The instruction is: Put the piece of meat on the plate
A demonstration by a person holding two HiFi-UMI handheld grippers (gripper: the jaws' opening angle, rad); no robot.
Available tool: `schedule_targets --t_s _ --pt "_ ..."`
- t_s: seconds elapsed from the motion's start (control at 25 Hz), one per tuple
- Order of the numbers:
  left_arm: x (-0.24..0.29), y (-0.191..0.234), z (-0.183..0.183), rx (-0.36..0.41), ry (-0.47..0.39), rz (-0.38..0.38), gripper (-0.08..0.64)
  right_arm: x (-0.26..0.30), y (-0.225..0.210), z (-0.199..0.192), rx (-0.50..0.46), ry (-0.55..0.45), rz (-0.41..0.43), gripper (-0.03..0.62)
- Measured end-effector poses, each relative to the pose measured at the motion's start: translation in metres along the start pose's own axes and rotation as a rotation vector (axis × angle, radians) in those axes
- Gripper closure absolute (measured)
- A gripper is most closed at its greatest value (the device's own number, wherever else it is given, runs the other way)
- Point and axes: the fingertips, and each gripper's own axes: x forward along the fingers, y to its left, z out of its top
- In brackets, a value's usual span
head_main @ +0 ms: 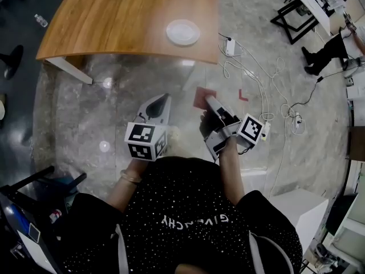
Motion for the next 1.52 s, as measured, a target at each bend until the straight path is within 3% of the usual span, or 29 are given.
schedule_targets --t_s 0.64,1.0,1.24,1.52 --pt "0.072 0.017 0.024 0.009 -0.011 0.048 0.551 0.046 -0.007 0.064 0.008 0.044 0.012 0.492" --pt "0.086 0.026 0.03 -0.003 -0.039 0.097 0.551 0.057 -0.009 0.08 0.006 0.073 0.023 0.492" --pt "0.065 0.025 0.023 -0.027 -0.053 0.136 0.551 0.048 -0.01 0.073 -0.002 0.082 0.027 0.492" --pt "0.08 0.048 0.039 -0.038 -0.056 0.156 0.551 0.075 -0.013 0.09 0.007 0.083 -0.001 0.492"
